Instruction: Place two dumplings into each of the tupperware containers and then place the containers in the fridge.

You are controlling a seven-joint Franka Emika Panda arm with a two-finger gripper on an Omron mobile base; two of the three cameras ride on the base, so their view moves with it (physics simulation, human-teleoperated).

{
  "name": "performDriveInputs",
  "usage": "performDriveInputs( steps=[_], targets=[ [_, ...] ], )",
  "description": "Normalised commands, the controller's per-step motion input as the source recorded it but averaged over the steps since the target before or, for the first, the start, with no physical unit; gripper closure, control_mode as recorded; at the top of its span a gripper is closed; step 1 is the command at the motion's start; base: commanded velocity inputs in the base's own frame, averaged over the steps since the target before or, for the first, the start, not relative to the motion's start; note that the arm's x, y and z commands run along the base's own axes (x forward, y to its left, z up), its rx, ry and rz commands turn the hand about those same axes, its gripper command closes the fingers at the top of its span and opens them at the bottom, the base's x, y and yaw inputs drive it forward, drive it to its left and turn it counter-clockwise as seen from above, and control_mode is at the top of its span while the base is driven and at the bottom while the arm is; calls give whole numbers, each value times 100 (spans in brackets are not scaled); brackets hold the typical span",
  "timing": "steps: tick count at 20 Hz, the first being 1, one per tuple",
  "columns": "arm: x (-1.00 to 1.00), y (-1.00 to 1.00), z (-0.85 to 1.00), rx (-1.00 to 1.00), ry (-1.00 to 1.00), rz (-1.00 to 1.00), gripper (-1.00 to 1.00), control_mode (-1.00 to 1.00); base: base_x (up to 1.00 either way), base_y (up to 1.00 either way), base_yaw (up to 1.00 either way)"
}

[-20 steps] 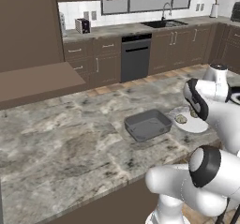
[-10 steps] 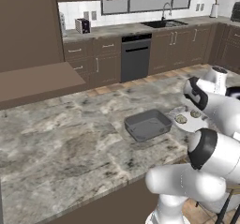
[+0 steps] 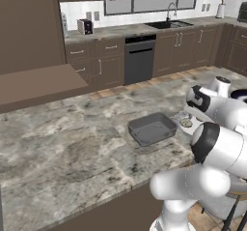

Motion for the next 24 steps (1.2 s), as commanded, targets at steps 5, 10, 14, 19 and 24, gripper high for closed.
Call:
performDriveInputs(
  steps=[5,10,14,19,24],
  targets=[
    [31,-2,-1,6,-10,0,-100,-100,0,0,0],
    [47,-12,-15,4,-1,0,-100,-100,0,0,0],
    [36,-34,-22,6,0,0,-100,-100,0,0,0],
    [21,-29,-24,6,0,0,-100,-100,0,0,0],
    [43,0,-27,0,1,0,-100,-100,0,0,0]
  ],
)
